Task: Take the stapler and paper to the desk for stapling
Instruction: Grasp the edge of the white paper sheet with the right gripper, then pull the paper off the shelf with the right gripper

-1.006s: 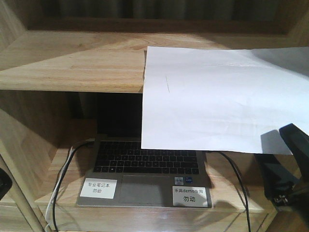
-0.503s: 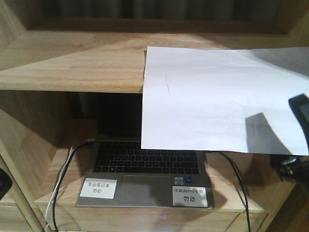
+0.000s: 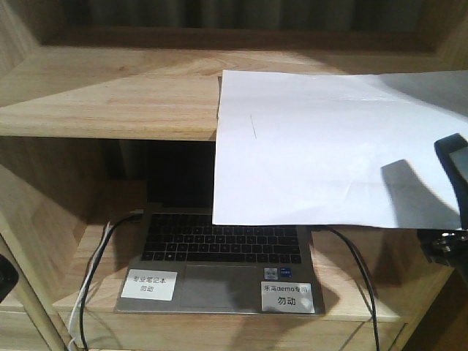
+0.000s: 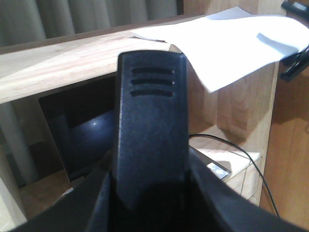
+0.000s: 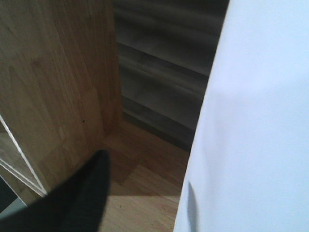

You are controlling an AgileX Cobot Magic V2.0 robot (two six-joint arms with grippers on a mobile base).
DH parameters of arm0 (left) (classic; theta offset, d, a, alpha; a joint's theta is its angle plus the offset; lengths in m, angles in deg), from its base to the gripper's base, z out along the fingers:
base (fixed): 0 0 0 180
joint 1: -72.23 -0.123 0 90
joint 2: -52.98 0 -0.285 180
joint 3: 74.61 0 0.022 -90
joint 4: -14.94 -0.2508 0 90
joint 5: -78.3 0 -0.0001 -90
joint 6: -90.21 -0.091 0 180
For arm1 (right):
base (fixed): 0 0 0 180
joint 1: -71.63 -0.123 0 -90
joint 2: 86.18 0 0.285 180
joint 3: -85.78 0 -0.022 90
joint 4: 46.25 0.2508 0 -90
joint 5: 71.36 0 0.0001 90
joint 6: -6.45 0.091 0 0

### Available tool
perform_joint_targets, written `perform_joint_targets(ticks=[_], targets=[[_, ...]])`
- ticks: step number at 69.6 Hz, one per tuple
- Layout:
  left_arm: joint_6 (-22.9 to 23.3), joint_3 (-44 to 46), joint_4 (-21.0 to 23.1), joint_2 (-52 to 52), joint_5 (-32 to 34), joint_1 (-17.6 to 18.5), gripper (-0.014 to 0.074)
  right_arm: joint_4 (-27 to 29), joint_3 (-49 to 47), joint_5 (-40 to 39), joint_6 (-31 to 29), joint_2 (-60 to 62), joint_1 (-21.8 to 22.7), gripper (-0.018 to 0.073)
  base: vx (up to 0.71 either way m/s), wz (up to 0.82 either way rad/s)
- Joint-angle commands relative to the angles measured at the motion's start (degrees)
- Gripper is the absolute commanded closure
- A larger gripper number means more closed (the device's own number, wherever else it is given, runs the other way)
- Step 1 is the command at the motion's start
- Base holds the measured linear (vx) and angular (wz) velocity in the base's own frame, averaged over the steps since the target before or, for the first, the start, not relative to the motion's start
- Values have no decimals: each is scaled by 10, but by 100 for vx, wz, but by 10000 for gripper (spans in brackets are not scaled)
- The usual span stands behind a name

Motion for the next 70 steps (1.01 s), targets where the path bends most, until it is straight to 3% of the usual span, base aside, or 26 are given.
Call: perform_joint_targets(ticks=[1,6,7,12,40,56,70], targets=[[1,16,15,6,63,2,603,-3,-17,-104,-6,2,0,334,0,0],[1,16,15,6,63,2,603,-3,-17,-104,-6,2,0,435,0,0],[1,16,15,6,63,2,603,-3,-17,-104,-6,2,0,496,0,0],[1,16,15,6,63,2,603,-3,-17,-104,-6,2,0,574,0,0],[1,16,15,6,63,2,603,8,-18,-105,-6,2,0,569,0,0],[1,16,15,6,63,2,603,-67,-54,-105,-11,12,0,569,0,0],[1,16,15,6,63,2,603,-82,-69,-94,-22,48,1,569,0,0]])
